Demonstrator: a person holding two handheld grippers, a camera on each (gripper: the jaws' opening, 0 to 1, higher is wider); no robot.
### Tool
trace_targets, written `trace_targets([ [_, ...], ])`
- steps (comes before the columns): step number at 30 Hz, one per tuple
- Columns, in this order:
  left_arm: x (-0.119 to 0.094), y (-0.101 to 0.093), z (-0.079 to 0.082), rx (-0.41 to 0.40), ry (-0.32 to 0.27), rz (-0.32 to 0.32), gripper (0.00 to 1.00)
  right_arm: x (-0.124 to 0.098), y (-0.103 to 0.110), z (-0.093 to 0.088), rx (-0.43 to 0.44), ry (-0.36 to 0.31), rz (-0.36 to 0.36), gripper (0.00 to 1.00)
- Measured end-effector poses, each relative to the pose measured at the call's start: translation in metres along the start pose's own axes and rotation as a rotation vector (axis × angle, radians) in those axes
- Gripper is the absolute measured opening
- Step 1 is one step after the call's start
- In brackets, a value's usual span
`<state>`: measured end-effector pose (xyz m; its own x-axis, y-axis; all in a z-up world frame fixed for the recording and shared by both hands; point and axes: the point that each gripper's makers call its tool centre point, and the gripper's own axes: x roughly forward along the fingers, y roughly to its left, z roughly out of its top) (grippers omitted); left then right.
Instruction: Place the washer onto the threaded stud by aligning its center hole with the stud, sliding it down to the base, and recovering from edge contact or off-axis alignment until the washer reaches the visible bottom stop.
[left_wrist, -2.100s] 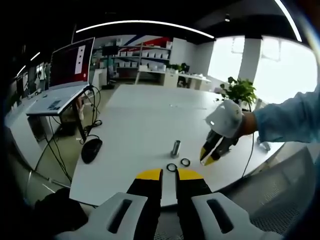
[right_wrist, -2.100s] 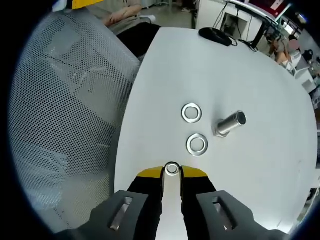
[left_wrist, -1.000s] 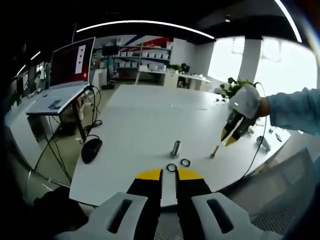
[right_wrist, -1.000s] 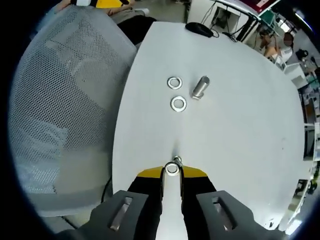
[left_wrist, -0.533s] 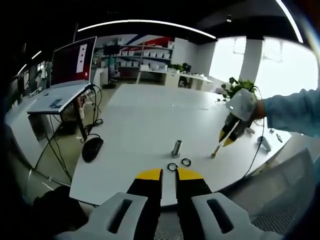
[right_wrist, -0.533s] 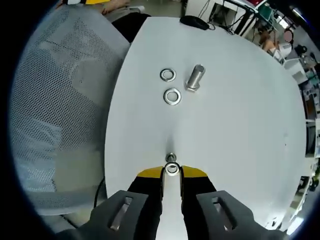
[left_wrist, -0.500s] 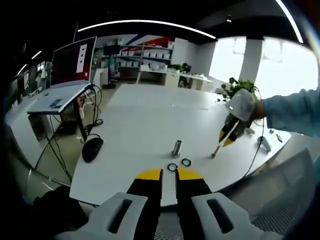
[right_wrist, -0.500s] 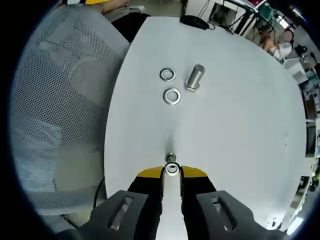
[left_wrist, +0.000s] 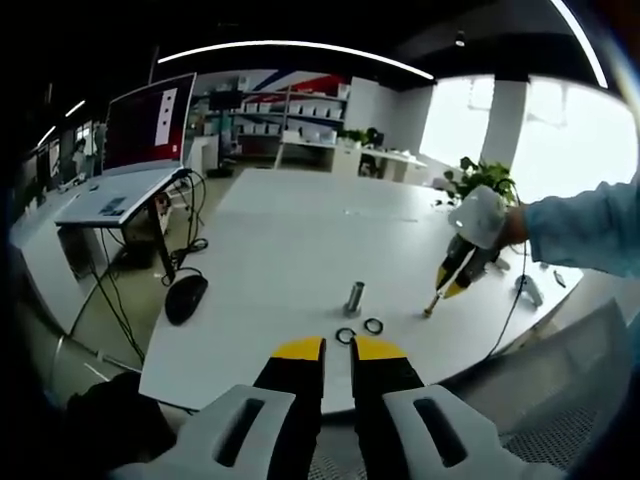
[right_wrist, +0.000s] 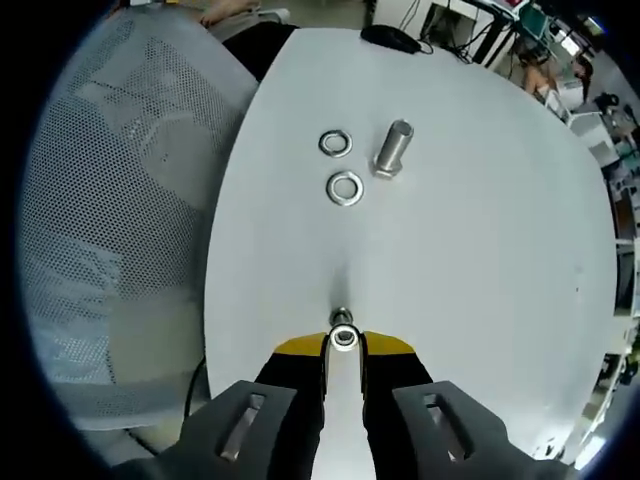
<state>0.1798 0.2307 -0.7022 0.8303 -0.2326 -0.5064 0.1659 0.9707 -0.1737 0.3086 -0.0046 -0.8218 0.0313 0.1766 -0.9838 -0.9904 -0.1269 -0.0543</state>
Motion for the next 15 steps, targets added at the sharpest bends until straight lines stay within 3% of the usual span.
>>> trace_targets([
  [15, 0.0, 0.001, -0.001, -0.008, 0.005, 0.009, 0.07, 0.026, 0.003, 0.001, -0.041, 0.036, 0.037, 0.13],
])
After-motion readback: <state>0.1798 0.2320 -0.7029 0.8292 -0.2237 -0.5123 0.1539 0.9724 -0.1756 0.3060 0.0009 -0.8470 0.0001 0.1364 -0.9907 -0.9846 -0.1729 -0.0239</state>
